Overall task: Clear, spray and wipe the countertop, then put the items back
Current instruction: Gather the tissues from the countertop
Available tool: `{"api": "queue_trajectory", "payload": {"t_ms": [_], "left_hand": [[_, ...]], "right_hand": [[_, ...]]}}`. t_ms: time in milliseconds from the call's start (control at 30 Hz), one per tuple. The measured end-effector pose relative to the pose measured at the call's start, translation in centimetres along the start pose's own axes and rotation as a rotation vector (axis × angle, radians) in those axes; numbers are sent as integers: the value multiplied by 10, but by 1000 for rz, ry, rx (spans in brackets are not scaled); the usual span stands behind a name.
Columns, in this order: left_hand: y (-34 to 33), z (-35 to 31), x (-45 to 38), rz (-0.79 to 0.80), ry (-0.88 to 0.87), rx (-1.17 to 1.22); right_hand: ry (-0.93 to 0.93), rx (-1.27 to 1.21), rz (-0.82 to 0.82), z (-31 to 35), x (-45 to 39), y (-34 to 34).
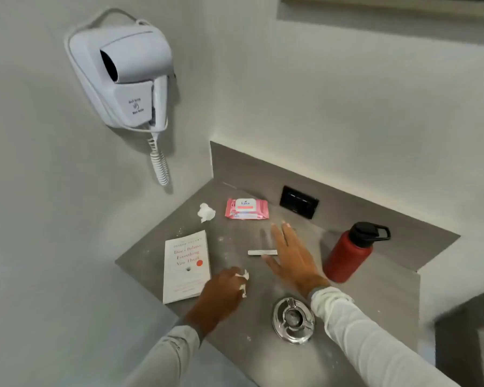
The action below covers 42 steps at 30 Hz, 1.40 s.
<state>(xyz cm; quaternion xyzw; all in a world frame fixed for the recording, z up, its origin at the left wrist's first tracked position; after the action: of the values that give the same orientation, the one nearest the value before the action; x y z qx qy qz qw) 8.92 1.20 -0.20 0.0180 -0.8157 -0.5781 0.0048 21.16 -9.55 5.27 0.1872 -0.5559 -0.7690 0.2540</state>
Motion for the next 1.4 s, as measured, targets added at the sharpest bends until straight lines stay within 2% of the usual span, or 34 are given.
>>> {"api": "queue_trajectory", "payload": {"t_ms": [33,100,267,433,567,667,867,967,1067,1133,1400], "left_hand": [[-15,1,1,62,22,-5],[-31,2,1,71,45,-11],[-23,9,-12,-44,101,42],[-23,14,-26,-79,54,48],[4,61,-40,-194,206,343],[45,103,-63,-322,182,448],[104,189,-121,-452,214,337],[99,220,-158,-399,176,324],[68,232,-189,-150,150,307],[53,229,-197,-58,104,275],[48,211,-188,-110,9,141]], "right_hand": [[-21,0,49,-3,2,-9],[-46,-30,81,-15,6,-20],[-110,-117,165,-41,-2,-38],[-105,-161,134,-55,-12,-43],[-124,-226,111,-54,-31,-46],[-171,-253,114,-56,-46,-51],[-211,-140,41,-61,-79,-51],[-280,-81,17,-70,-89,-48],[-377,-50,71,-85,-95,-53],[-411,-45,104,-93,-99,-54],[-417,-11,137,-99,-123,-61]]}}
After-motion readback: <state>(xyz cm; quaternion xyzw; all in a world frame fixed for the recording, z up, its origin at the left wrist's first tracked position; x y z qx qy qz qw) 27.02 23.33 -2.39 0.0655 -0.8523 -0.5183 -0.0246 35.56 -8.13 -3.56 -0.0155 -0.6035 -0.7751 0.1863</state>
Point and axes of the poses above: each hand's wrist, its own x-axis away from the middle knuckle, its own y-axis out of the back of the hand, z = x × y, the point moved 9 cm from there along -x, towards the middle knuckle, and after that the axes turned 6 degrees about -y, right-handed, at the moved point
